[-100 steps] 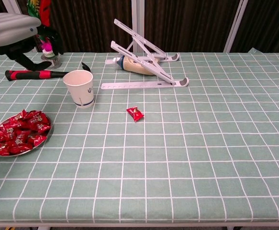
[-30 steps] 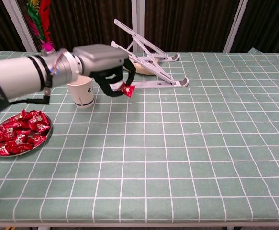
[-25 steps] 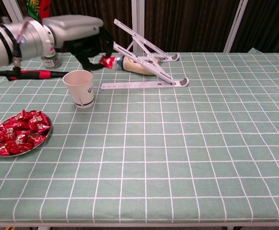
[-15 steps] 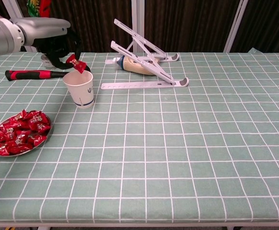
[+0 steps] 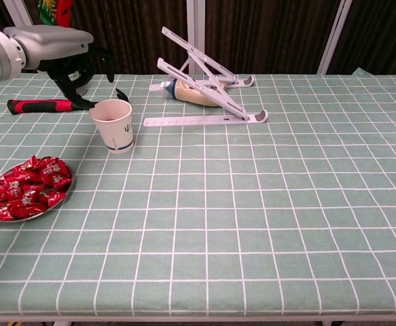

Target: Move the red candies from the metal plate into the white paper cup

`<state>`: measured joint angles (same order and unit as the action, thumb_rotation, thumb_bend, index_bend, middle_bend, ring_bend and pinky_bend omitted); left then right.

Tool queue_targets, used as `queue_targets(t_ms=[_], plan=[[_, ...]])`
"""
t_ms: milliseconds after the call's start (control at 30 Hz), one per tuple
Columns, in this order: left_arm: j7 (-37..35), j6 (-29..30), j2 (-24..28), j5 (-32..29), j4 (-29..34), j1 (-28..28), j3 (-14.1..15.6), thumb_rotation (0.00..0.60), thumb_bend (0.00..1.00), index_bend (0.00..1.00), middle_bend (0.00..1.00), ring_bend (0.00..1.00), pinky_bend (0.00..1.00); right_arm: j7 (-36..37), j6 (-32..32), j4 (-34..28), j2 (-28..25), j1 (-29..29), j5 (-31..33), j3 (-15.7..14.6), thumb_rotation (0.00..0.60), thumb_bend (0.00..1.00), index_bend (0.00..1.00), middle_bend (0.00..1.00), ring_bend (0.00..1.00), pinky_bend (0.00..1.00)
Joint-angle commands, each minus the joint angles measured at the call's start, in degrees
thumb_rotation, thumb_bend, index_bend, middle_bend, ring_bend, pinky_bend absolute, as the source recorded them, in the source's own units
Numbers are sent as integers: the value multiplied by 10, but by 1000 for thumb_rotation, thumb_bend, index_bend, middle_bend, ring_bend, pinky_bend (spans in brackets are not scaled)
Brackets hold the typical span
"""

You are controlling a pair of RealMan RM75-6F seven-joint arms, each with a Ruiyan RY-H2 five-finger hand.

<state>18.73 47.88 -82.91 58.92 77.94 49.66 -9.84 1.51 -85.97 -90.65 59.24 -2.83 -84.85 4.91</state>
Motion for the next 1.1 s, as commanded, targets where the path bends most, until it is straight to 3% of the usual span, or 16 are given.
queue_targets(t_ms=[33, 133, 267, 433, 567, 833, 1100], plan=[[8, 35, 30, 11, 48, -20, 6, 600, 117, 339, 704, 941, 1000, 1, 2, 0, 1, -1, -2, -1, 600, 101, 84, 282, 146, 380], [-3, 91, 46, 40, 76, -51, 12, 600, 106, 341, 665, 939, 1000, 3, 1, 0, 1, -2, -4, -1, 600, 101, 84, 281, 146, 381], [-25, 144, 72, 91, 97, -101, 49, 600, 107, 403, 613, 937, 1000, 4, -5, 1, -1, 1, -6, -1, 600, 101, 84, 281, 146, 381], [-30, 163, 90, 149, 106, -143, 107, 600, 106, 384, 453, 916, 1000, 2, -2, 0, 1, -2, -11, -4, 600, 101, 84, 281, 146, 385], [-11, 161, 86, 169, 101, -167, 140, 600, 108, 374, 428, 912, 1000, -3, -4, -5, 1, -2, -14, -4, 600, 101, 84, 282, 146, 390], [-3, 124, 51, 155, 60, -177, 145, 600, 171, 381, 428, 912, 1000, -14, -8, -16, -2, -2, -19, -6, 600, 101, 84, 282, 146, 392], [-12, 107, 18, 170, 14, -170, 130, 600, 210, 382, 413, 912, 1000, -21, -11, -23, -5, 0, -17, -6, 600, 101, 84, 282, 146, 393]])
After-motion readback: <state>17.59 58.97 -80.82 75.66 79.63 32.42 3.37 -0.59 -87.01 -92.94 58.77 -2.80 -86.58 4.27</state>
